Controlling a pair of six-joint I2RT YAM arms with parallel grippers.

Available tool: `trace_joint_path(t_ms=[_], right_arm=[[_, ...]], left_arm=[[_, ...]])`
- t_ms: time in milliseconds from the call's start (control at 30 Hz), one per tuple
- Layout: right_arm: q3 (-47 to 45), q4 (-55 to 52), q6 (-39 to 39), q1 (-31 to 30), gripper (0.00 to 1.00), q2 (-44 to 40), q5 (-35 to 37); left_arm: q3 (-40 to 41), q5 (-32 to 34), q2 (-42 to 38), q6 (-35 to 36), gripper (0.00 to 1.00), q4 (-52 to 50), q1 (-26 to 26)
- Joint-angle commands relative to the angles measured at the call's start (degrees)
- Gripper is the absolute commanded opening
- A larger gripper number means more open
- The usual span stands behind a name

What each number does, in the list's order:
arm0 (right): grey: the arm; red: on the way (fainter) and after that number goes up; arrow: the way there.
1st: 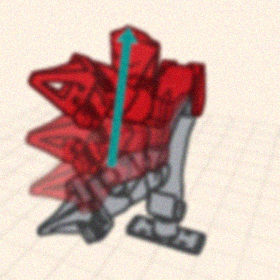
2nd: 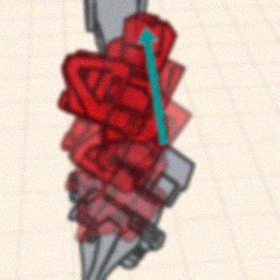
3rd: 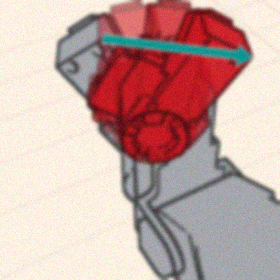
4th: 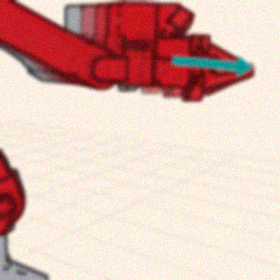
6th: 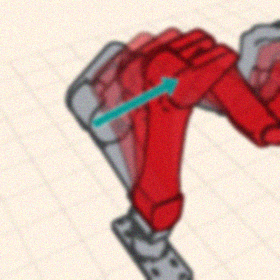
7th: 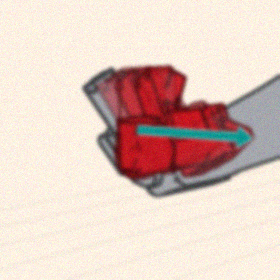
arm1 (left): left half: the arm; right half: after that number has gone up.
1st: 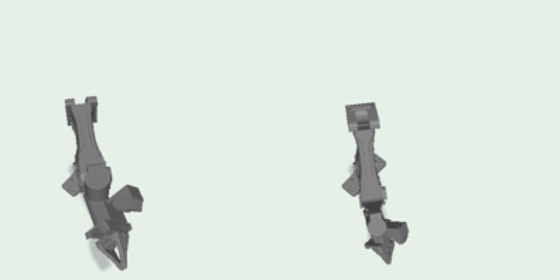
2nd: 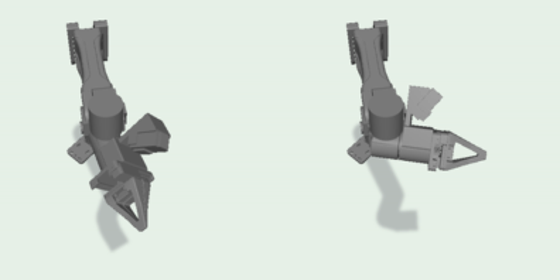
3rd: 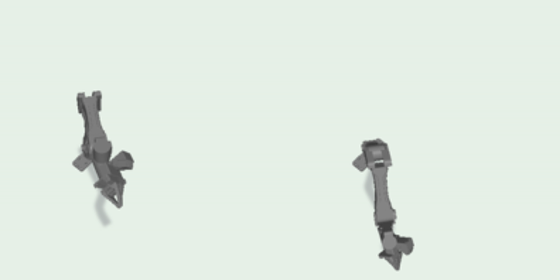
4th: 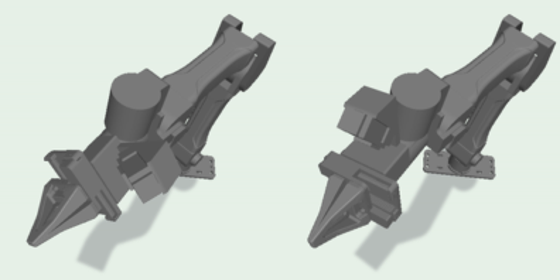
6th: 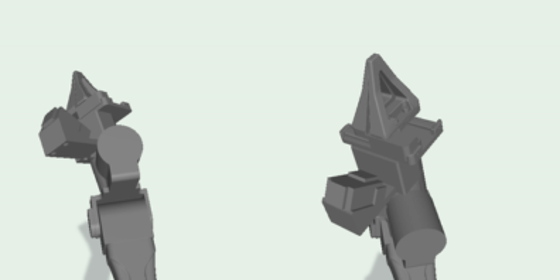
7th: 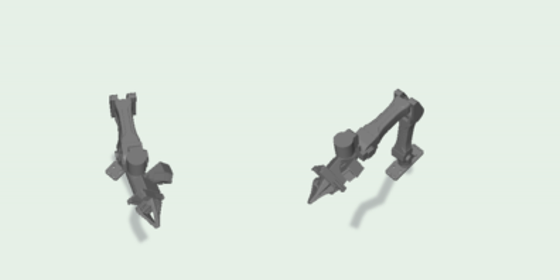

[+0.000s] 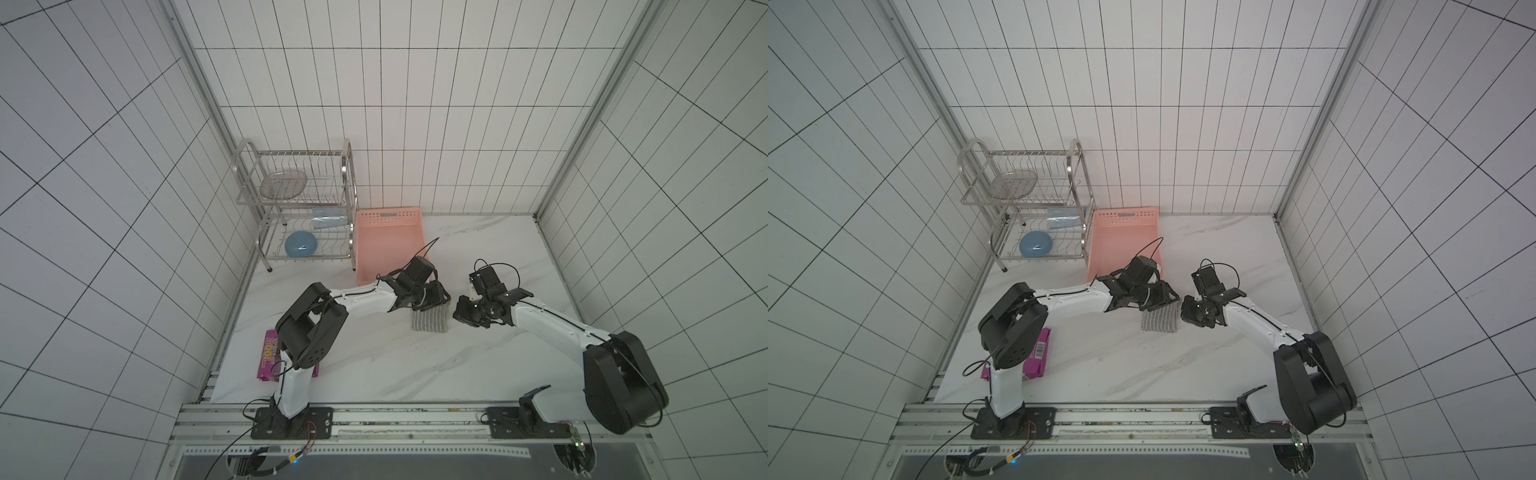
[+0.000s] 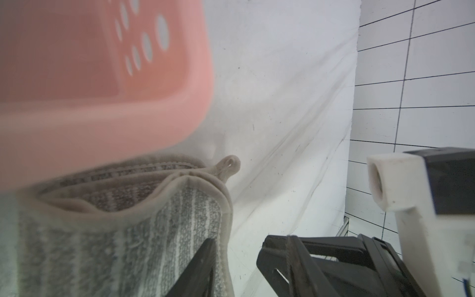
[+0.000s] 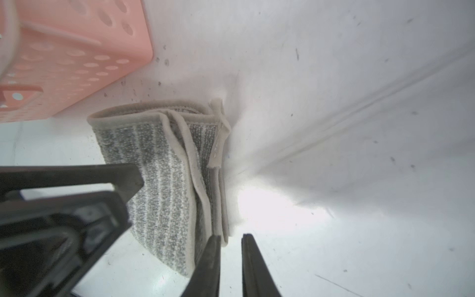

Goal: Fold the square dishcloth
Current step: Fold the cleaning item at the center of the board, then smooth out the cleaning item at the center of the board.

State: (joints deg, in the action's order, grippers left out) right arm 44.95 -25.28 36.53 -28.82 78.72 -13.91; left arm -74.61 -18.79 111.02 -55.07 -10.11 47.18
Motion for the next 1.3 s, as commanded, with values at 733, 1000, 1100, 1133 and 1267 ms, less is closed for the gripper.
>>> trace_joint_path(t_ms=[733, 1000, 1100, 1133, 1267], right_arm=[[5.95, -0.04, 0.46, -6.48, 0.14, 5.62, -5.51], [2.31, 2.64, 1.04, -5.85, 0.14, 8.84, -5.41], [1.86, 3.95, 0.87, -5.37, 0.14, 10.53, -5.36], [1.86, 4.24, 0.64, -5.24, 0.14, 11.19, -5.32], [2.46, 4.7, -0.41, -4.49, 0.13, 13.01, -5.48]], left_arm=[[5.98, -5.49, -2.95, 3.34, 0.38, 1.01, -5.96], [7.39, -4.68, -0.07, 2.92, 0.38, 1.0, -7.09], [8.18, -4.28, 0.11, 2.77, 0.38, 1.02, -7.14], [8.42, -4.25, 0.15, 2.65, 0.38, 1.07, -7.13], [9.83, -4.07, 0.01, 2.35, 0.38, 1.26, -7.19]])
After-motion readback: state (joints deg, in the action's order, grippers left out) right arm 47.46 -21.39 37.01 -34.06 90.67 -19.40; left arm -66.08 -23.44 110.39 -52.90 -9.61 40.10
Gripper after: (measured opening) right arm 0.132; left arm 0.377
